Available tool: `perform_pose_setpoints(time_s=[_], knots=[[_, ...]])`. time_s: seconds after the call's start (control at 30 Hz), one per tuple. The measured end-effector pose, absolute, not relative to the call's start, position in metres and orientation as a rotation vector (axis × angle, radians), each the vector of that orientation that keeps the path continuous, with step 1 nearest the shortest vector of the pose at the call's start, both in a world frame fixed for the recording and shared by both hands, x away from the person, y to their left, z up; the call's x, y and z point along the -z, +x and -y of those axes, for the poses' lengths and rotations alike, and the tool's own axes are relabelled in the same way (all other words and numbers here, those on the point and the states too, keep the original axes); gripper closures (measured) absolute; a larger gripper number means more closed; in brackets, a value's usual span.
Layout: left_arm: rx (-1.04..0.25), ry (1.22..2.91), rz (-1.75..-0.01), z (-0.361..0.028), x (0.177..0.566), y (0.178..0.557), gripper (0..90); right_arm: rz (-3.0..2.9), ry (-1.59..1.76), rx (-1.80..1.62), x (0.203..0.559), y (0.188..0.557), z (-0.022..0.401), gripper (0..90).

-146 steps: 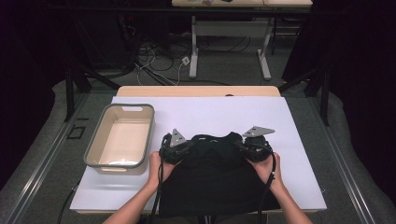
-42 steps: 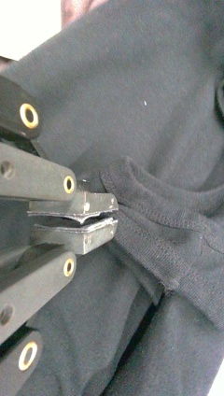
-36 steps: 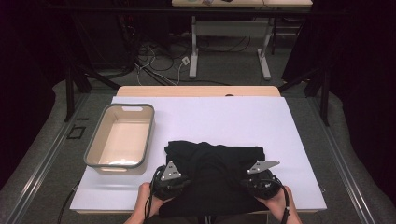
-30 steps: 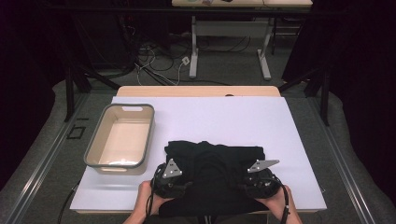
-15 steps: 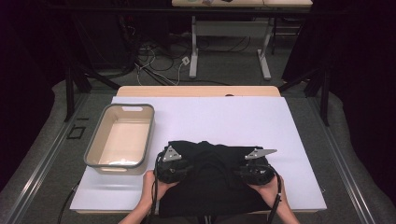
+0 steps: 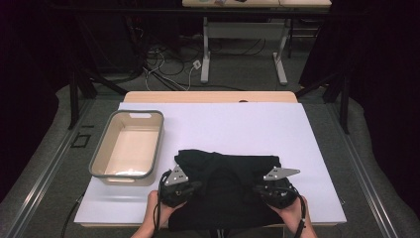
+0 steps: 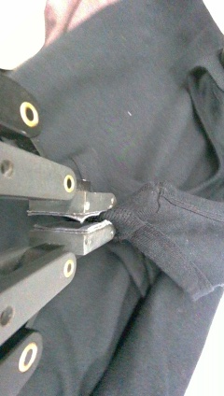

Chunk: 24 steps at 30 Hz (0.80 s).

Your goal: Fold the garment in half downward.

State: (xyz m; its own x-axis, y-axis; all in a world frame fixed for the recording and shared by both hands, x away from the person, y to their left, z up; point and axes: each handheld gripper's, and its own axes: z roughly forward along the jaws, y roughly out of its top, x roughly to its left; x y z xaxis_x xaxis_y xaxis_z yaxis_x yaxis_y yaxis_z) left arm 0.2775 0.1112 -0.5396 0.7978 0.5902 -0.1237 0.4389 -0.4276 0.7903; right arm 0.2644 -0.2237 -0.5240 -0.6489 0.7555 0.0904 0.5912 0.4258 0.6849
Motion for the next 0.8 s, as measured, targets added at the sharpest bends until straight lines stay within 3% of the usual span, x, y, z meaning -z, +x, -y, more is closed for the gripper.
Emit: perform_pose_setpoints(time_s=[0.3,0.37,0.47,0.57,0.67,0.73,0.8], knots=[[-0.169,2.196,-0.765,-0.118,0.555,0.26,82.8,-2.538,1.169,-0.908,0.537,0.243,0.23,82.0],[-0.164,2.217,-0.748,-0.116,0.555,0.261,76.4,-2.576,1.15,-0.849,0.541,0.243,0.228,76.6],[-0.185,2.218,-0.743,-0.111,0.55,0.263,57.3,-2.56,1.172,-0.905,0.539,0.247,0.229,61.4],[-0.198,2.183,-0.739,-0.106,0.541,0.267,48.5,-2.538,1.175,-0.962,0.534,0.251,0.227,50.7],[-0.195,2.162,-0.72,-0.096,0.538,0.271,46.1,-2.53,1.166,-0.988,0.531,0.255,0.223,48.8],[-0.203,2.182,-0.704,-0.089,0.54,0.274,47.4,-2.525,1.155,-0.987,0.529,0.257,0.221,52.3],[-0.162,2.204,-0.707,-0.084,0.547,0.278,59.2,-2.531,1.143,-1.001,0.528,0.26,0.22,61.3]])
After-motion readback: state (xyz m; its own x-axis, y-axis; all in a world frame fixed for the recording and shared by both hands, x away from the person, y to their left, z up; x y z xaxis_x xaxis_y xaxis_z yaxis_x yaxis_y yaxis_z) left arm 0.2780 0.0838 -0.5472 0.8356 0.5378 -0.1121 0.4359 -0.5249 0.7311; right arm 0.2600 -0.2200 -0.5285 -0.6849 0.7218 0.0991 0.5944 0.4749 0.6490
